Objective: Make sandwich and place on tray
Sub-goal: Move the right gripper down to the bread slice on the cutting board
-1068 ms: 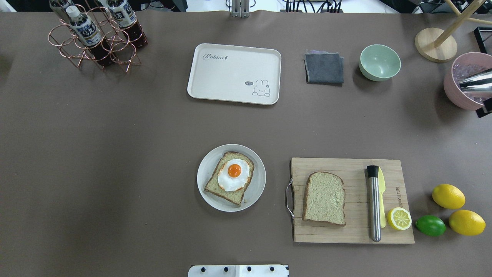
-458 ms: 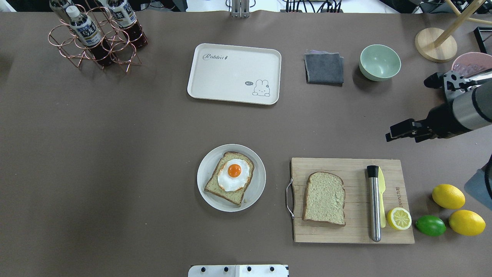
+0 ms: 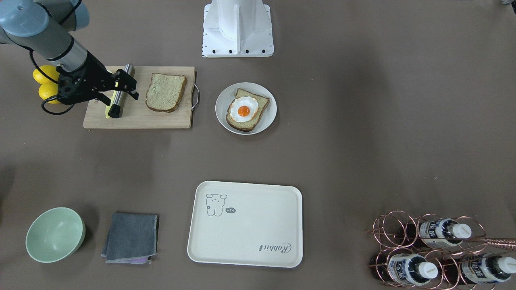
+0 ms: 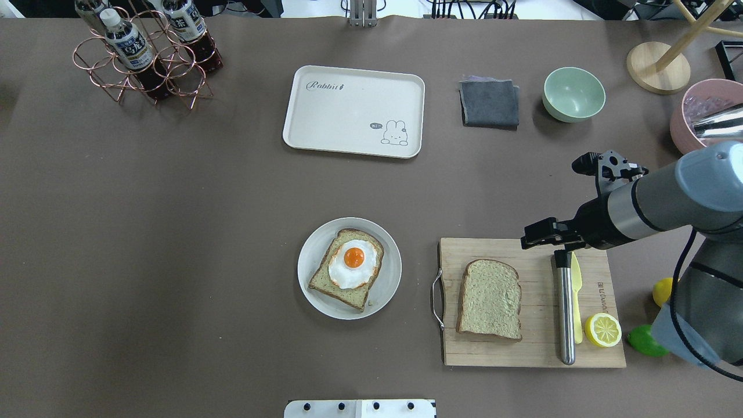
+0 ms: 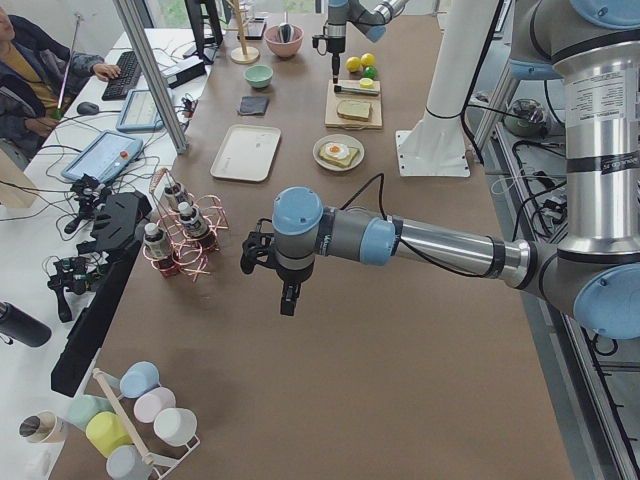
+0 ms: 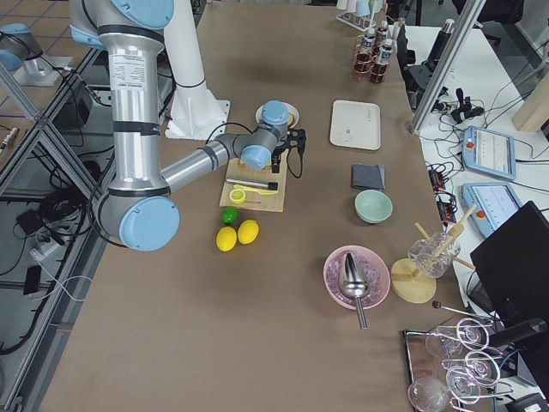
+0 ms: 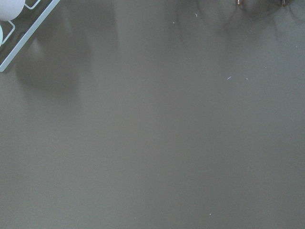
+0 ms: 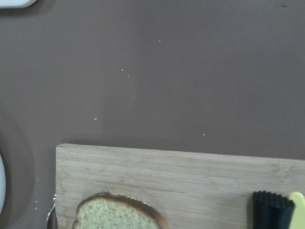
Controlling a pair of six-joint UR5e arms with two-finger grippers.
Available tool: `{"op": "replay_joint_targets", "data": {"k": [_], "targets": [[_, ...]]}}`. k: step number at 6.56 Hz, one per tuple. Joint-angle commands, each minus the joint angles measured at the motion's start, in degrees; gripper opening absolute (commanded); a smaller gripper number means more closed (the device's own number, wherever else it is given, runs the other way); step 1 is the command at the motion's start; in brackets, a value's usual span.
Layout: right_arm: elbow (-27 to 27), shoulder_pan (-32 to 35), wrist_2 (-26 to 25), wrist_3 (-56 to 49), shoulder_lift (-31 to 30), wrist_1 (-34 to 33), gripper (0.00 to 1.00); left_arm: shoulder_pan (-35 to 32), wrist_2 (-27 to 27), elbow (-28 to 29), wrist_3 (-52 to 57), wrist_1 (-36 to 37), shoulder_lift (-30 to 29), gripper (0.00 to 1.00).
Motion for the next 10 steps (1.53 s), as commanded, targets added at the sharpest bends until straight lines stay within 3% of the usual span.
{"op": "replay_joint_targets", "data": {"k": [1, 3, 5, 7, 8, 9, 10], "targets": [[-0.49, -5.45, -4.5, 7.67, -0.6, 4.25, 0.89, 0.0, -1.08, -0.02, -0.81, 0.13, -0.56, 0.97], [-0.5, -7.47, -7.03, 11.12, -1.3, 4.19, 0.87, 0.0, -3.44, -0.11, -3.08, 0.22, -0.66, 0.97], [-1.02, -9.94, -9.15, 11.12, -2.18, 4.27, 0.72, 0.0, -3.54, -0.55, -3.62, 0.22, -0.57, 0.97], [-1.82, -10.82, -9.25, 11.12, -2.1, 4.36, 0.68, 0.0, -3.54, -0.63, -3.8, 0.4, -1.09, 0.97], [-1.82, -10.91, -9.25, 11.2, -2.01, 4.36, 0.56, 0.0, -3.54, -0.63, -4.06, 0.4, -1.01, 0.97], [-1.82, -10.91, -9.25, 11.12, -2.09, 4.36, 0.25, 0.0, -3.54, -0.63, -4.06, 0.31, -1.01, 0.97], [-1.82, -10.91, -9.25, 11.12, -2.01, 4.36, 0.0, 0.0, -3.54, -0.55, -4.06, 0.31, -0.92, 0.97]]}}
